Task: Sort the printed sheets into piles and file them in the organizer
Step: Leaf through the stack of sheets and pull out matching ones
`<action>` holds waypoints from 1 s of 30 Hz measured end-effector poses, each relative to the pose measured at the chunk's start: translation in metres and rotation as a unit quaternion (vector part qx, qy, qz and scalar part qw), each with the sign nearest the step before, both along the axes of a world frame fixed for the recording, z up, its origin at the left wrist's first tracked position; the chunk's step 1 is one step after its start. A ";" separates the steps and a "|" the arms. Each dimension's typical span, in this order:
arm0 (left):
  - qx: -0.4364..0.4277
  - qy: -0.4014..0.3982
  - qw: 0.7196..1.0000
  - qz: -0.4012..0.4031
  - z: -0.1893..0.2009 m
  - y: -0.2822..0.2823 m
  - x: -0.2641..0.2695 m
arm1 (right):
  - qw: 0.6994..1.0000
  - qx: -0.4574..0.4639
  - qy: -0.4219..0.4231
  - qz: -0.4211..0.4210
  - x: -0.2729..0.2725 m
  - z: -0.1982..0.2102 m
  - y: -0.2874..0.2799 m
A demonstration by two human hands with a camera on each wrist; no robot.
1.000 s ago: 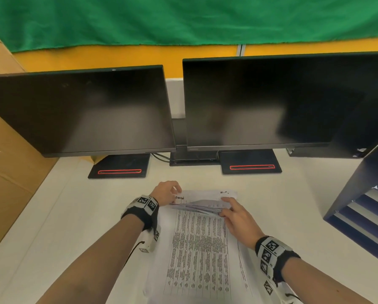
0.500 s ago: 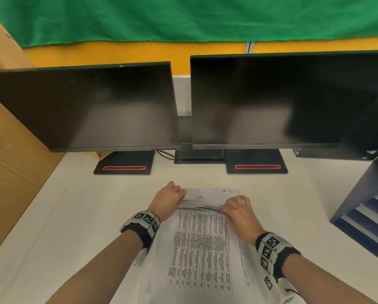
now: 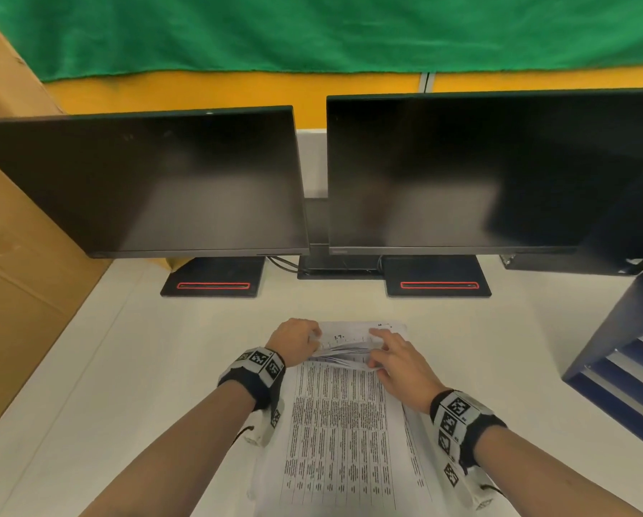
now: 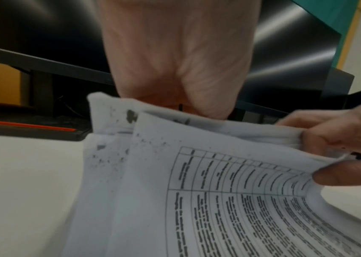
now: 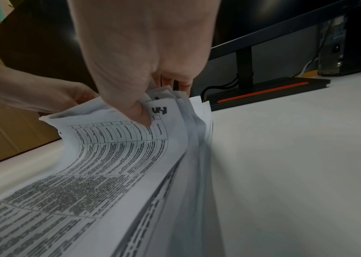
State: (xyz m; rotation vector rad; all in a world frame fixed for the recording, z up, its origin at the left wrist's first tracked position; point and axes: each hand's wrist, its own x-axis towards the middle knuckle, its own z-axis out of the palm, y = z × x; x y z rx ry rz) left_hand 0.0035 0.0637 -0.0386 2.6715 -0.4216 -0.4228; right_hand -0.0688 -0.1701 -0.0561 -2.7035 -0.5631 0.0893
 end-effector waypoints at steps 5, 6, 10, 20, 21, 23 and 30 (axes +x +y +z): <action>0.052 -0.087 0.993 -0.055 0.000 -0.004 -0.004 | 1.000 0.014 0.006 -0.023 -0.002 -0.001 0.002; 0.061 -0.108 0.990 -0.074 -0.001 -0.002 -0.005 | 1.000 0.009 0.010 -0.023 -0.001 -0.001 0.003; 0.080 -0.164 0.976 -0.123 -0.006 0.003 -0.003 | 1.000 -0.020 0.013 -0.002 0.003 0.004 0.003; 0.028 -0.185 0.978 -0.093 -0.008 0.002 -0.011 | 0.999 -0.015 -0.034 0.003 0.000 -0.003 0.001; 0.013 -0.181 0.979 -0.093 -0.008 0.003 -0.012 | 0.999 -0.011 -0.044 0.005 -0.001 -0.005 0.001; -0.006 -0.127 0.989 -0.070 -0.009 0.002 -0.011 | 0.998 -0.006 -0.056 0.013 -0.004 -0.008 0.000; -0.056 0.073 0.994 0.050 -0.008 0.009 0.017 | 0.994 -0.028 -0.085 0.057 -0.011 -0.008 -0.001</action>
